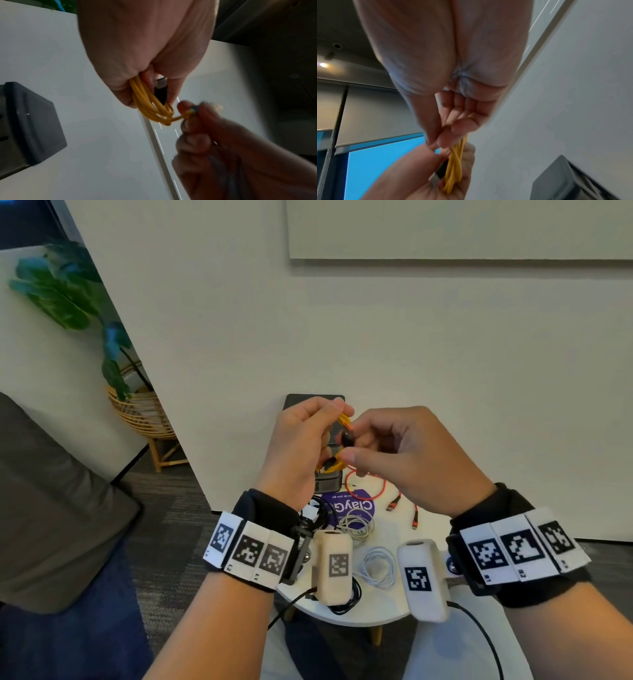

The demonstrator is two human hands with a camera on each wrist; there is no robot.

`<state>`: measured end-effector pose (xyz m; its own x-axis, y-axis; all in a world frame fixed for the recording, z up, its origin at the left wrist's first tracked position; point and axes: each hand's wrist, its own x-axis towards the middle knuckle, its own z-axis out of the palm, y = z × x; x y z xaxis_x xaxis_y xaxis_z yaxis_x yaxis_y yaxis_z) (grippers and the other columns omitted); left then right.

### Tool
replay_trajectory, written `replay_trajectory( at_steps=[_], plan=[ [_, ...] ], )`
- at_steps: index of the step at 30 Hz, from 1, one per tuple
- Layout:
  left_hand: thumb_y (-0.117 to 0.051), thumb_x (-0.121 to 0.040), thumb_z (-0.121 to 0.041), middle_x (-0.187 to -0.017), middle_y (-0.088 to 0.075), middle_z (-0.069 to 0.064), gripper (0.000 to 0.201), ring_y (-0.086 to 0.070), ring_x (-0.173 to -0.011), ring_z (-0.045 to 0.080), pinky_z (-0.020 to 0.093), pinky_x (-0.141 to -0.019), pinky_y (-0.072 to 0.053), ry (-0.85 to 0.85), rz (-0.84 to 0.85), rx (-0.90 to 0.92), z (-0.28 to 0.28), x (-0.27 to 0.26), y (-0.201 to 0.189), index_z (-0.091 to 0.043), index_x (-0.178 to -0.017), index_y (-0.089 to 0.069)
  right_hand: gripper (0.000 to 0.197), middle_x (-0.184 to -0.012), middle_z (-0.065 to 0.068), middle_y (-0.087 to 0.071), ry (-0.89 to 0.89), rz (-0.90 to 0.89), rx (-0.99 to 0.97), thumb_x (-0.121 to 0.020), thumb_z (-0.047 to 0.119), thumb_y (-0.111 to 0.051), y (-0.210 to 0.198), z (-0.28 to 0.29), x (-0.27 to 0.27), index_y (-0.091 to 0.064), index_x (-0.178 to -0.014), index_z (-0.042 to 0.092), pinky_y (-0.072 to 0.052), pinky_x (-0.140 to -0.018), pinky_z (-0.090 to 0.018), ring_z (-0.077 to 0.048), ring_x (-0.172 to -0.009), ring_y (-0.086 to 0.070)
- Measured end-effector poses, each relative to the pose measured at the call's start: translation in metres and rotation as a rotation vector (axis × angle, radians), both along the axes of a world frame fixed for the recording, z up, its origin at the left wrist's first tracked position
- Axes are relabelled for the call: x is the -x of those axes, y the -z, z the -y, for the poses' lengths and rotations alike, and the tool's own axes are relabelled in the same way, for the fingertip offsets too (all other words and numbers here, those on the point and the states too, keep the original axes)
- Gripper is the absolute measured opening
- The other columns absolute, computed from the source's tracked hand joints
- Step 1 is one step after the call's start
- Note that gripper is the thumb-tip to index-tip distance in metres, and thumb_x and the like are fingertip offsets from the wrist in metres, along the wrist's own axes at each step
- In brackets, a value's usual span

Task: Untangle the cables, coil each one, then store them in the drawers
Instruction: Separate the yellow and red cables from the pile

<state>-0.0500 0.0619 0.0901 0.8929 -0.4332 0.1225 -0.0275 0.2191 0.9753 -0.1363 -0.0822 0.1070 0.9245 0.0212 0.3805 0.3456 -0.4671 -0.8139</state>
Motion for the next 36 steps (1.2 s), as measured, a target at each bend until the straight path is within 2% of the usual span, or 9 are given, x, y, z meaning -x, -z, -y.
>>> replay_trajectory(
  at_steps=[6,8,11,14,18,22,25,32,36],
  plan=[
    [-0.045,-0.106,-0.017,-0.059,-0.031,-0.002,0.034,-0.024,-0.048,0.009,0.022,-0.042,-0.023,-0.003,-0.019,0.079,-0.001,0.001,-0.002,0.000,-0.095,-0.072,0.029,-0.067,-0.003,-0.065,0.071,0.051,-0.164,-0.087,0.006,-0.076,0.017,-0.009,-0.007,-0.056,-0.107,0.013,-0.056,-0.065,-0.043,-0.029,-0.062,-0.062],
    [-0.045,-0.104,-0.014,-0.058,-0.031,-0.003,0.032,-0.024,-0.048,0.009,0.021,-0.042,-0.024,0.008,0.012,0.062,0.000,0.003,-0.002,0.000,-0.094,-0.072,0.034,-0.063,-0.001,-0.059,0.103,0.014,-0.233,-0.086,0.006,-0.077,0.022,-0.006,-0.011,-0.052,-0.107,0.011,-0.051,-0.060,-0.035,-0.022,-0.056,-0.055],
    [-0.049,-0.100,-0.010,-0.054,-0.030,-0.004,0.028,-0.024,-0.046,0.009,0.020,-0.042,-0.025,0.006,0.029,0.074,0.002,0.004,-0.005,0.005,-0.094,-0.071,0.040,-0.074,-0.006,-0.060,0.113,-0.062,-0.311,-0.084,0.013,-0.080,0.027,-0.003,-0.015,-0.056,-0.116,0.017,-0.052,-0.068,-0.030,-0.019,-0.066,-0.061],
    [-0.048,-0.100,-0.007,-0.051,-0.044,-0.005,0.027,-0.040,-0.045,0.007,0.018,-0.042,-0.032,0.028,0.067,0.061,0.004,0.004,-0.007,0.009,-0.094,-0.069,0.041,-0.091,-0.015,-0.071,0.057,-0.157,-0.390,-0.085,0.012,-0.078,0.025,-0.005,-0.016,-0.062,-0.123,0.017,-0.056,-0.074,-0.030,-0.025,-0.084,-0.072],
    [-0.046,-0.101,-0.005,-0.064,-0.064,0.001,0.029,-0.060,-0.060,0.011,0.021,-0.051,-0.047,0.019,0.137,0.027,0.009,0.005,-0.004,0.003,-0.087,-0.070,0.037,-0.095,-0.035,-0.063,0.021,-0.192,-0.422,-0.085,0.006,-0.077,0.021,-0.005,-0.023,-0.069,-0.120,0.013,-0.059,-0.074,-0.032,-0.031,-0.081,-0.065],
    [-0.050,-0.095,-0.016,-0.084,-0.071,0.006,0.029,-0.067,-0.082,0.022,0.041,-0.070,-0.055,-0.163,0.342,-0.049,0.016,0.001,0.012,-0.007,-0.090,-0.077,0.034,-0.077,-0.019,-0.060,0.021,-0.237,-0.479,-0.087,0.001,-0.073,0.021,-0.003,-0.029,-0.071,-0.119,0.010,-0.055,-0.066,-0.026,-0.024,-0.072,-0.063],
    [-0.050,-0.098,-0.022,-0.089,-0.073,0.002,0.029,-0.066,-0.083,0.021,0.042,-0.072,-0.053,-0.180,0.420,-0.107,0.018,-0.004,0.020,-0.016,-0.097,-0.078,0.014,-0.064,0.003,-0.065,0.100,-0.218,-0.463,-0.088,0.002,-0.071,0.023,0.000,-0.030,-0.070,-0.102,-0.001,-0.045,-0.055,-0.017,-0.009,-0.060,-0.061],
    [-0.053,-0.105,-0.019,-0.073,-0.060,0.003,0.018,-0.051,-0.063,0.016,0.036,-0.062,-0.047,-0.002,0.263,-0.088,0.012,-0.010,0.021,-0.012,-0.106,-0.069,0.021,-0.086,-0.009,-0.070,0.035,-0.313,-0.647,-0.093,0.012,-0.069,0.030,0.006,-0.025,-0.068,-0.113,0.010,-0.044,-0.065,-0.027,-0.021,-0.080,-0.062],
    [-0.055,-0.104,-0.015,-0.077,-0.063,0.005,0.016,-0.053,-0.065,0.015,0.029,-0.063,-0.049,0.080,0.227,-0.077,0.010,-0.011,0.022,-0.014,-0.105,-0.071,0.015,-0.081,-0.005,-0.068,0.045,-0.352,-0.693,-0.093,0.012,-0.067,0.032,0.011,-0.025,-0.061,-0.106,0.016,-0.040,-0.058,-0.025,-0.018,-0.071,-0.055]
  ],
)
